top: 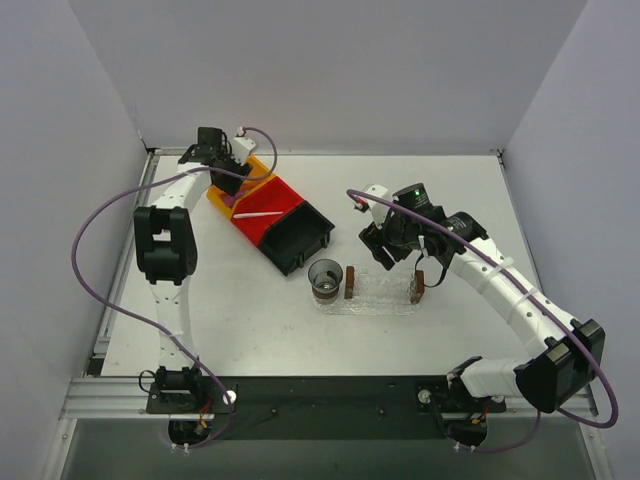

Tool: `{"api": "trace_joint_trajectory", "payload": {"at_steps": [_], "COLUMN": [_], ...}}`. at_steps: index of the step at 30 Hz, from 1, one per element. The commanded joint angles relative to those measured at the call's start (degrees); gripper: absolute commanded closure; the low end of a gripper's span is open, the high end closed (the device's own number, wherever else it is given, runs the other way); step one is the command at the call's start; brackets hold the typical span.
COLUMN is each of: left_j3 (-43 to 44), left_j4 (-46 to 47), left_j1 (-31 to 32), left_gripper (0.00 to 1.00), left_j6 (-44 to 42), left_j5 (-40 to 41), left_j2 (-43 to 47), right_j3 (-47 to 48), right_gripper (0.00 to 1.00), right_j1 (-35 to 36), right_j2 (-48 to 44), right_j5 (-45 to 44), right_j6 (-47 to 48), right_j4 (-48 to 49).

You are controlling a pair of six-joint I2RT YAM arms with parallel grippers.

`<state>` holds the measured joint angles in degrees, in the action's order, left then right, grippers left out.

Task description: Prepare toiletry sets of a toothbrush and toothpaste on the tray

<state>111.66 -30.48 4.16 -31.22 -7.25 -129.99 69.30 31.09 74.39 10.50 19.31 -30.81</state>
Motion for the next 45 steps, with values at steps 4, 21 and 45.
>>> {"api": "trace_joint_trajectory", "payload": {"at_steps": [4,21,45], "left_j3": [4.36,4.01,-1.44], "left_j4": [-2.74,-4.51,0.69], "left_j1": [0.23,0.5,2.16], "left_gripper": [0.36,0.39,0.76], "left_j6": [-2.0,-2.7,-4.28], "left_j5": [1.09,2.93,6.81], "left_j2": [-2.19,-5.71,-3.52], "right_j3": [-0.92,-1.88,-2.59], "right_gripper": [0.43,0.43,0.43], "right_j1": [-0.42,-0.51,-0.51], "right_j2": [0.49,0.23,0.32], "right_j5": [1.19,1.71,2.5], "right_j6": [-0.59,-0.68,-0.77], "right_j4": [0.22,0.4,0.66]}}
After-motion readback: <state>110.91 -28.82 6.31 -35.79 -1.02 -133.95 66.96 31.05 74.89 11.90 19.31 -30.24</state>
